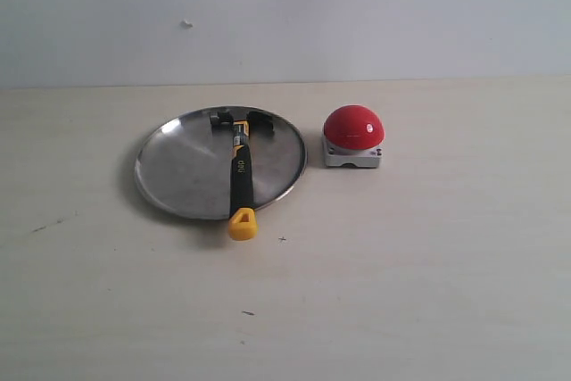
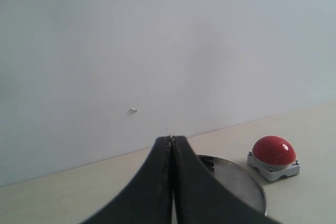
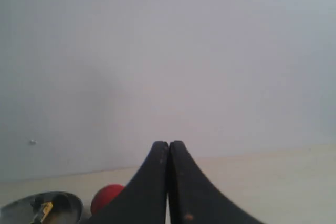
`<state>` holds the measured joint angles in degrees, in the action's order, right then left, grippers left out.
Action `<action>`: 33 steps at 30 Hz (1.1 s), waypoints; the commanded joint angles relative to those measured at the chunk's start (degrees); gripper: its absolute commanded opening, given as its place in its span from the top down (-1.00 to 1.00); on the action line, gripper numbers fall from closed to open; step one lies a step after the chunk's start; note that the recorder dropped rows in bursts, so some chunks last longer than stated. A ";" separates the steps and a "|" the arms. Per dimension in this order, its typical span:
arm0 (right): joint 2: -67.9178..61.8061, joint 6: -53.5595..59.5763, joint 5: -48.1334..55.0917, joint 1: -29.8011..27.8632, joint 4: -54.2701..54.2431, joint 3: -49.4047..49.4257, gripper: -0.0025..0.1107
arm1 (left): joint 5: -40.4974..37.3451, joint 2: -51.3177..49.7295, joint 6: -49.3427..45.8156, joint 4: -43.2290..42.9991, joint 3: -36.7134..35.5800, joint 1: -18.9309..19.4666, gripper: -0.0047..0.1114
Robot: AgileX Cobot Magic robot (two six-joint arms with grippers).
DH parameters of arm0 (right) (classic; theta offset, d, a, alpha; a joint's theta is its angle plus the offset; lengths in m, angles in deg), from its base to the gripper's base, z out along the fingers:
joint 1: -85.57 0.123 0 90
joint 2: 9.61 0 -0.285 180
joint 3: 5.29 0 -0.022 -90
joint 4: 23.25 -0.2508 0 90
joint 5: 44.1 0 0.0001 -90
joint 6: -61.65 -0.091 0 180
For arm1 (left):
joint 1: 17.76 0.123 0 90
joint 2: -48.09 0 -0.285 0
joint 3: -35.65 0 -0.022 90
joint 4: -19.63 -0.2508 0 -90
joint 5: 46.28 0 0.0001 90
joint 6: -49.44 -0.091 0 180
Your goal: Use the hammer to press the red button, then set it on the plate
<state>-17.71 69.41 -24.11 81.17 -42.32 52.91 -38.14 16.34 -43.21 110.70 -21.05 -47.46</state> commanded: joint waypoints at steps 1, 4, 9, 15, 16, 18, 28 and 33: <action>0.31 -1.94 -3.14 -0.46 4.37 7.86 0.96 | 0.13 0.23 -0.04 -0.03 -0.04 0.05 0.92; 0.31 -1.94 -8.10 -0.46 9.57 16.36 0.96 | 0.13 0.23 -0.04 -0.03 -0.04 0.05 0.92; 0.31 -16.87 -5.16 -0.46 24.13 19.01 0.96 | 0.13 0.23 -0.04 -0.03 -0.04 0.05 0.92; 0.31 -13.76 -5.12 -0.46 22.97 19.01 0.96 | 0.13 0.23 -0.04 -0.03 -0.04 0.05 0.92; 0.31 -13.76 -5.12 -0.46 22.32 19.01 0.96 | 0.13 0.23 -0.04 -0.03 -0.04 0.05 0.92; 0.31 -13.76 -5.25 -0.46 21.95 19.01 0.96 | 0.13 0.23 -0.04 -0.03 -0.04 0.05 0.92; 0.31 -13.76 -5.25 -0.46 21.95 19.01 0.96 | 0.13 0.23 -0.04 -0.03 -0.04 0.05 0.92; 0.31 -13.76 -5.25 -0.46 21.95 19.01 0.96 | 0.13 0.23 -0.04 -0.03 -0.04 0.05 0.92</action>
<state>-17.69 55.13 -29.29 81.17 -20.32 71.67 -38.14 16.34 -43.21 110.70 -21.05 -47.46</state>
